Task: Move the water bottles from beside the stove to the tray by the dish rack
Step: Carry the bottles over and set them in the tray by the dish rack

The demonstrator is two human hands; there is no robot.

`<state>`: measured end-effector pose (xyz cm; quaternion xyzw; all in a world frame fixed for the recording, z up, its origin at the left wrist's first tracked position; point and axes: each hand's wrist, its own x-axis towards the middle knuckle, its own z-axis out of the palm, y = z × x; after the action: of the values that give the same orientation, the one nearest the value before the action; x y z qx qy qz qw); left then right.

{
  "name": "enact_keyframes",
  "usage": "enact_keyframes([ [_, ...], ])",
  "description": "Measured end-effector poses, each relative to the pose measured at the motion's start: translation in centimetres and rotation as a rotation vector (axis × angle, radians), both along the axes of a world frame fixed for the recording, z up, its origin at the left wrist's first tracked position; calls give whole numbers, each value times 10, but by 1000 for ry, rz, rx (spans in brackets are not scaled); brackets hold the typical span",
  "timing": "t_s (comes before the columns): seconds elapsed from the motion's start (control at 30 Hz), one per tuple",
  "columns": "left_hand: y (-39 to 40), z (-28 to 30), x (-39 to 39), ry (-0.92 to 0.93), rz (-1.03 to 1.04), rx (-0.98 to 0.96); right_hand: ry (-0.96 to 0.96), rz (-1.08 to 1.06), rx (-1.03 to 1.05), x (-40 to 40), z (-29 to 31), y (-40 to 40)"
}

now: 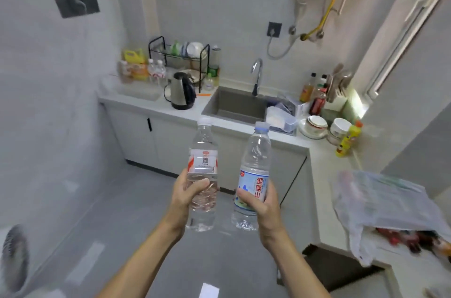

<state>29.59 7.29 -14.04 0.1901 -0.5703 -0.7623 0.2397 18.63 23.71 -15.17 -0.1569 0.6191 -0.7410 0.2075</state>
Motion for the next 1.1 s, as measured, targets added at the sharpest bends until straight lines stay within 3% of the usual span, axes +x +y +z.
enact_keyframes([
  [0.4,-231,-16,3,-66,342,77,-5,345,13,-49,-7,-283],
  [0.7,-431,-19,-87,-80,505,25,-29,528,3,-153,-22,-498],
  [1.1,-660,-28,-188,-119,554,53,-88,537,36,-267,-17,-743],
])
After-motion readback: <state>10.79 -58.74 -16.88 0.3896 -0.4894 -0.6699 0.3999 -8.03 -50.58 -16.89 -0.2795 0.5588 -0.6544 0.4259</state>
